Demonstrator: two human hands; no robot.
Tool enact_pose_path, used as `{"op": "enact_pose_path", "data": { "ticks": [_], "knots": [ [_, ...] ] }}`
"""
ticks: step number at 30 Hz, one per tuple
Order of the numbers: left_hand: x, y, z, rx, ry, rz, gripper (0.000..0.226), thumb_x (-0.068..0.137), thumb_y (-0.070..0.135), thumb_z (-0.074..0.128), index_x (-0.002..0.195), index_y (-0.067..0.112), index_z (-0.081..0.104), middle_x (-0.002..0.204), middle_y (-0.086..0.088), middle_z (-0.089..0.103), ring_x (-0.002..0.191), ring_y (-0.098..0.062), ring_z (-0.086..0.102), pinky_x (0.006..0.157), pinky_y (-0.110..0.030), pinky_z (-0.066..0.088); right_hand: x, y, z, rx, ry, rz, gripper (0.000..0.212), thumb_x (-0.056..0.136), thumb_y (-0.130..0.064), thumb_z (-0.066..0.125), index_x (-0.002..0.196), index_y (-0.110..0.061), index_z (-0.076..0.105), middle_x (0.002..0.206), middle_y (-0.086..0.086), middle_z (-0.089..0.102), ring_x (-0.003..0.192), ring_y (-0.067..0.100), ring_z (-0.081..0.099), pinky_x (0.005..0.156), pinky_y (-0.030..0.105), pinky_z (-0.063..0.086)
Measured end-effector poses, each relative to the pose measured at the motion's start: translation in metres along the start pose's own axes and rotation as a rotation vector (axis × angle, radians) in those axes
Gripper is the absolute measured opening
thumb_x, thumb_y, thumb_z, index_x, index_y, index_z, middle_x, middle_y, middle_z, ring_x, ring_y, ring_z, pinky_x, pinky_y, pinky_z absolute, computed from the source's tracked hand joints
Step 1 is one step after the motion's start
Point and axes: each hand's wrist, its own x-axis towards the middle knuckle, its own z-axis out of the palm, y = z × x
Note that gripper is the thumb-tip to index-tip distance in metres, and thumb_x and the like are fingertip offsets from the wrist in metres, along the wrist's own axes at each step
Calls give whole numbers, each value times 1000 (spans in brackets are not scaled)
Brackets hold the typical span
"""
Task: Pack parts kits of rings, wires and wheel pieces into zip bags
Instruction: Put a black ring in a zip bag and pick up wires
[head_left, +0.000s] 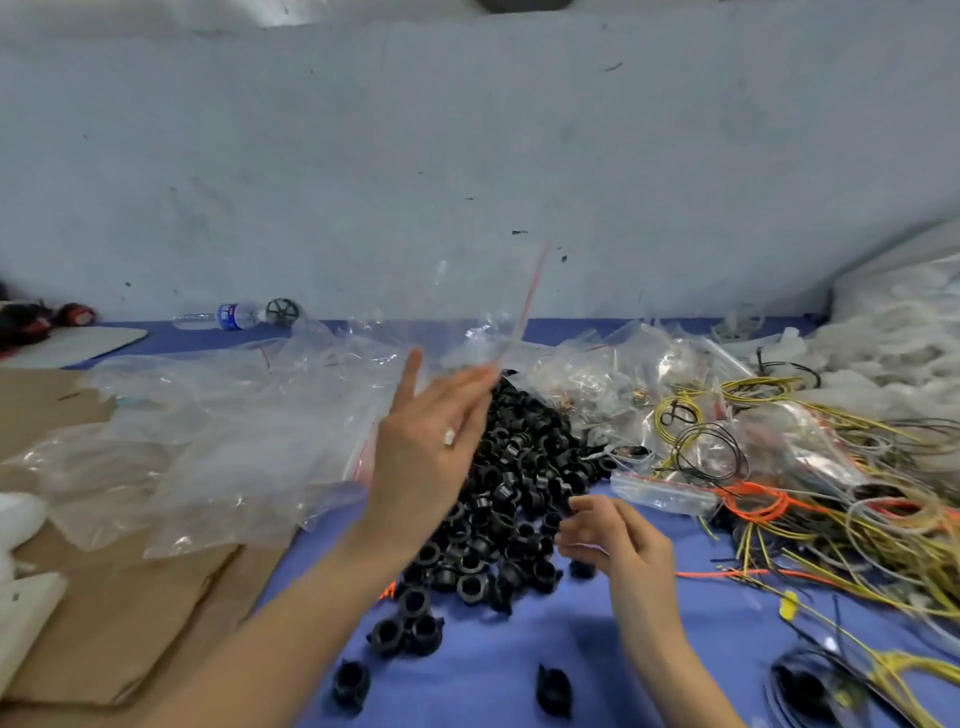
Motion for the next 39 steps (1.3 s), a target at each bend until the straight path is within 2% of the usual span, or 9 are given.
{"op": "enact_pose_path", "data": {
  "ticks": [3, 7, 10, 16, 21, 26, 29, 33, 39],
  "knots": [
    [-64, 31, 23, -95, -203, -108, 18, 85, 1, 69, 100, 10, 73, 97, 5, 73, 86, -3, 64, 113, -42, 33, 3, -2, -3, 98, -8, 103, 21, 96, -11, 49, 87, -3, 66, 67, 11, 67, 56, 22, 64, 55, 27, 54],
    [-102, 47, 31, -289, -259, -560, 35, 85, 7, 72, 105, 35, 68, 95, 5, 71, 85, -3, 67, 84, -36, 54, 4, 5, -5, 144, -50, 190, 12, 92, -14, 57, 93, -3, 64, 67, 9, 67, 54, 22, 63, 52, 27, 54],
    [-103, 41, 32, -193, -273, -533, 52, 79, 12, 77, 113, 47, 60, 82, 11, 67, 84, -2, 59, 86, -15, 43, 7, 12, -4, 114, -77, 215, 8, 88, -12, 64, 91, -5, 65, 69, 13, 66, 55, 23, 64, 53, 27, 54],
    [-112, 38, 32, -162, -378, -535, 26, 79, 11, 78, 98, 26, 71, 87, 10, 68, 83, -7, 61, 81, -32, 48, 8, 21, -4, 42, -104, 206, 10, 87, -2, 63, 78, 0, 62, 67, 14, 66, 60, 25, 67, 56, 28, 55],
    [-106, 27, 29, -214, -146, -726, 22, 86, 2, 67, 83, 24, 66, 80, 5, 66, 73, -10, 58, 67, -16, 45, 9, 21, -11, -397, -277, -111, 20, 80, -30, 70, 79, -11, 67, 75, 3, 68, 67, 8, 59, 62, 31, 50],
    [-103, 16, 17, -112, -84, -629, 34, 86, 8, 69, 93, 38, 57, 81, 9, 58, 72, -4, 53, 66, -7, 38, 7, 27, -12, -986, -537, -334, 30, 80, -28, 71, 108, -19, 67, 110, 0, 62, 100, 21, 54, 86, 34, 44],
    [-104, 12, 16, -120, -280, -596, 35, 81, 14, 75, 106, 35, 60, 75, 10, 57, 67, -3, 52, 67, -8, 41, 5, 28, -6, -1095, -557, -392, 27, 82, -17, 65, 109, -14, 66, 119, 3, 58, 106, 28, 53, 87, 38, 43],
    [-108, 12, 16, 14, -521, -513, 14, 80, 13, 76, 93, 17, 70, 82, 8, 61, 75, -14, 57, 75, -41, 50, 1, 28, -7, -1176, -462, -422, 18, 83, -9, 58, 101, -13, 60, 108, 4, 58, 98, 29, 51, 77, 39, 43],
    [-101, 21, 9, 56, -230, -443, 11, 83, 4, 72, 83, 14, 66, 77, 21, 41, 71, 13, 49, 62, -8, 36, 3, 26, -15, -994, -307, -367, 24, 82, -4, 65, 104, -12, 62, 103, 2, 56, 83, 20, 53, 69, 22, 34]
  ]
}}
